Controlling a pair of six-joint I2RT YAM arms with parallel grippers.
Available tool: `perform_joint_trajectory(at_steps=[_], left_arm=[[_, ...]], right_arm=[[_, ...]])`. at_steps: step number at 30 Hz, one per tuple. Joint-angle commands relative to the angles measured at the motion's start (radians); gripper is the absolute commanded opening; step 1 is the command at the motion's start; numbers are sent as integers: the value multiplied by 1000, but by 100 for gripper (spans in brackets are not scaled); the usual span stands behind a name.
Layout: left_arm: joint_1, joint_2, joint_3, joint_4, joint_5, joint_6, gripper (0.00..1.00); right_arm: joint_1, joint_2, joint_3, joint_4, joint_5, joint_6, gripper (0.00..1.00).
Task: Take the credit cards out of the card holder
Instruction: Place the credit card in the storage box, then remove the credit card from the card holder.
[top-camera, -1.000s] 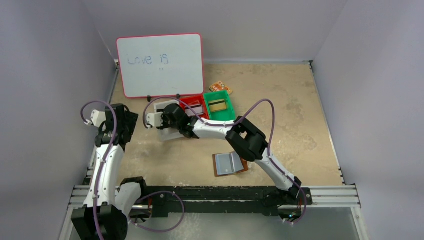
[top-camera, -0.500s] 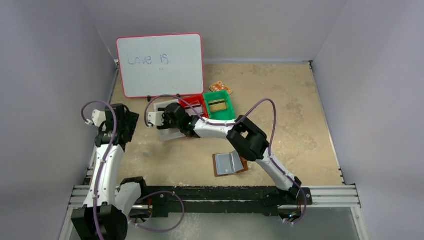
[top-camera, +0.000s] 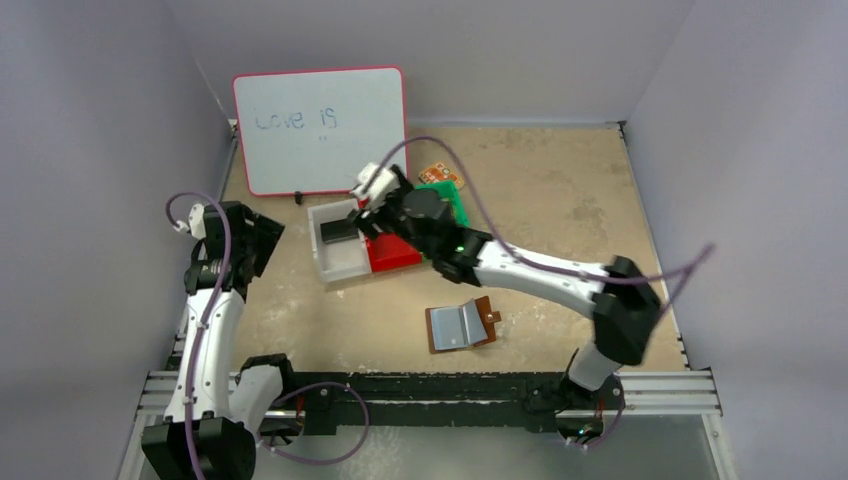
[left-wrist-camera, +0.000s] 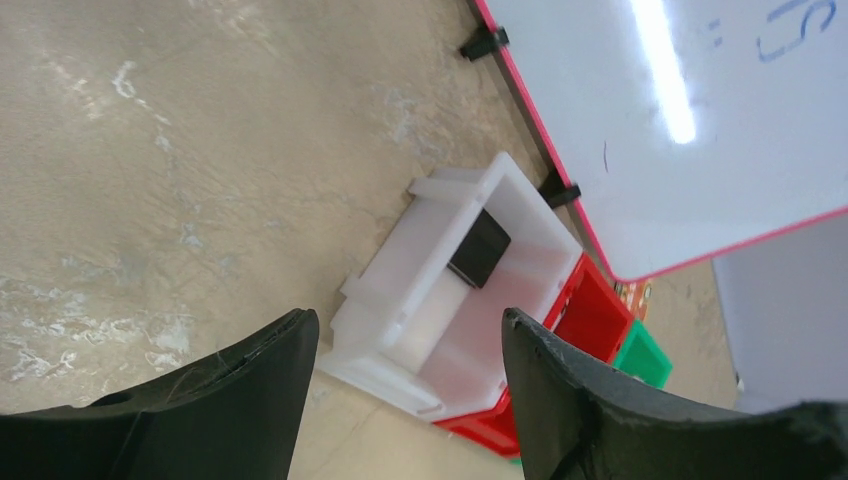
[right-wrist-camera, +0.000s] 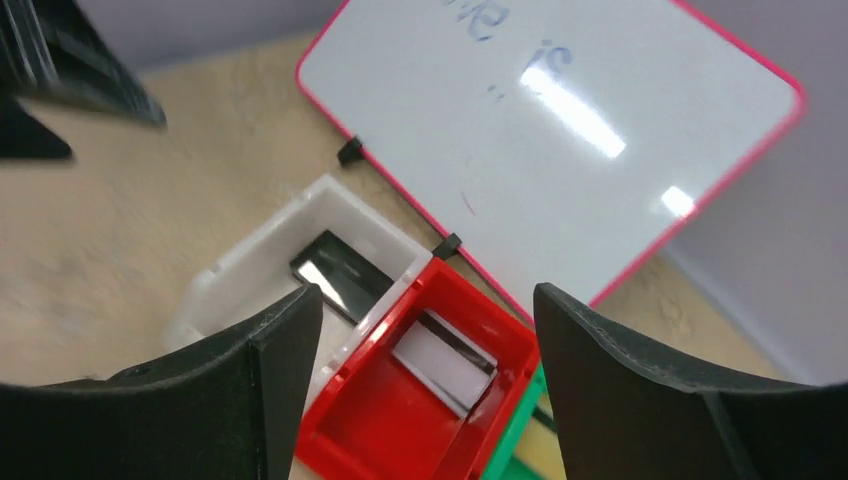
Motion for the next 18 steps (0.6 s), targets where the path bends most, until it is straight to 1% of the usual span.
perform_joint_trajectory(at_steps=[1,3,5,7,10,12,14,16,18], left_arm=[[6,-19,33,17,192,144,66],[-6,-35,23,22,257,174,66],[-53,-52,26,10,258,195,67],[-140,-69,32,15,212,185,69],[-316,-57,26,63,146,131,73],[-453,-24,23,85,73,103,73],[-579,16,22,105,-8,78,73],[-690,58,27,110,-73,64,73],[-774,95,23,104,-128,43,74]], right_arm=[[-9,-279,-159,-138,187,582,82],[-8,-375,-244,-277,175,750,85],[-7,-459,-326,-392,144,907,84],[-6,-536,-440,-451,118,1034,80],[-6,-635,-592,-452,17,1200,75],[-4,-678,-663,-425,-46,1240,70],[-4,-687,-694,-436,-71,1262,68],[0,-668,-691,-475,-72,1252,66],[1,-640,-677,-523,-57,1245,66]])
